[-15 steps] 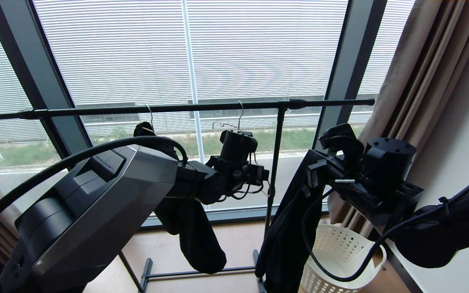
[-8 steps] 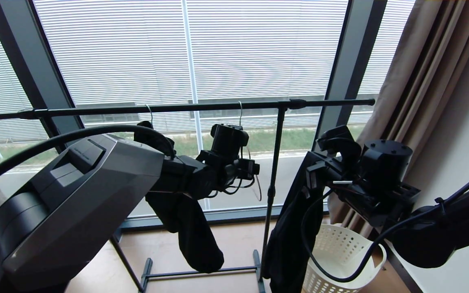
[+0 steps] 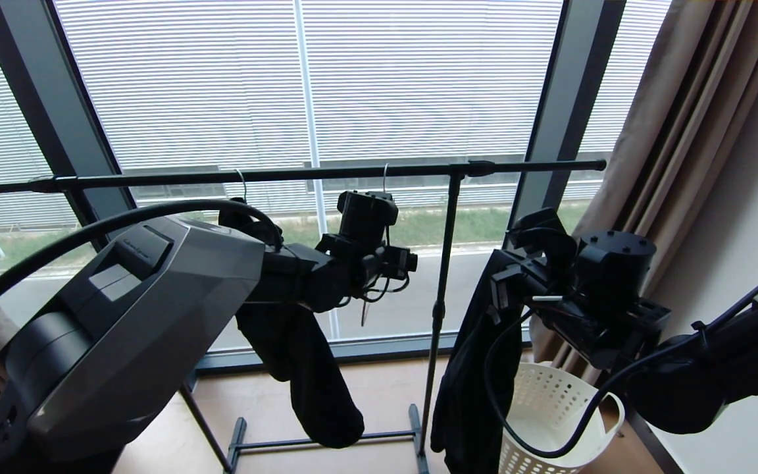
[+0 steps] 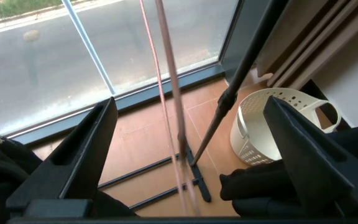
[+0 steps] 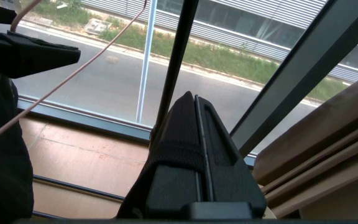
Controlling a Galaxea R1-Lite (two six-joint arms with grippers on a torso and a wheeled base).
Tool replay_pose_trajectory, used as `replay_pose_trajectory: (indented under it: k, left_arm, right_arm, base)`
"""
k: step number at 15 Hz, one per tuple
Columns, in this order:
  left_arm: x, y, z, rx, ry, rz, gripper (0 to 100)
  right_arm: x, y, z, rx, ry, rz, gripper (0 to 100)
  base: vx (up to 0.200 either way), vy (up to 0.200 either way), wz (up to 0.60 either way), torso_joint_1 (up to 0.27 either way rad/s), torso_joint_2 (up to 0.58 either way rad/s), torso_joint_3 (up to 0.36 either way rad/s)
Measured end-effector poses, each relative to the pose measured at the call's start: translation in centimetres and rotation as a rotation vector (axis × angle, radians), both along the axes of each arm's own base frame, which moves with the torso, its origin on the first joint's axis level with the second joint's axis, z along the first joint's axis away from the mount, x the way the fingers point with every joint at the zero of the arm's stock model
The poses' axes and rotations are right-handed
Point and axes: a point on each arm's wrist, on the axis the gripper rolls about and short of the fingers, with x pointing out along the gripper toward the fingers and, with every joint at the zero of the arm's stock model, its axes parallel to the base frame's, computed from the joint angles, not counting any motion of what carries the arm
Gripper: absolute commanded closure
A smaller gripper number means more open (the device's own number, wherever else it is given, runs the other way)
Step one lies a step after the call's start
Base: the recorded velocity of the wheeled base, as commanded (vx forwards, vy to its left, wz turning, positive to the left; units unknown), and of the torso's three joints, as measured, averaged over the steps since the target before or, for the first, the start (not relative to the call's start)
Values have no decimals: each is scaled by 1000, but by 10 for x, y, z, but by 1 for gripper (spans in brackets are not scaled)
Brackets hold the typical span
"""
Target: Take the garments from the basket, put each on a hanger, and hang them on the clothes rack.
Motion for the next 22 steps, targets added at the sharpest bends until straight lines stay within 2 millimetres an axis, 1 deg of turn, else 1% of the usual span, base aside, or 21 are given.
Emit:
replay_pose_trajectory:
  k: [4, 12, 19, 22]
  left_arm:
    - [1, -2, -9, 19, 10, 2, 0]
    - [0, -3, -12, 30, 16, 14, 0]
    - [9, 7, -11, 26, 7, 39, 0]
    - [15, 6, -18, 29, 10, 43, 0]
  right_arm:
    - [0, 0, -1, -2, 4, -1, 100]
    - [-1, 0, -1, -3, 5, 1, 100]
    - [0, 1, -2, -3, 6, 0, 100]
    - [1, 1, -4, -5, 10, 1, 100]
  base:
    - [0, 0, 0, 0, 0, 0]
    - [0, 0, 0, 0, 0, 0]
    - [0, 0, 0, 0, 0, 0]
    - [0, 0, 0, 0, 0, 0]
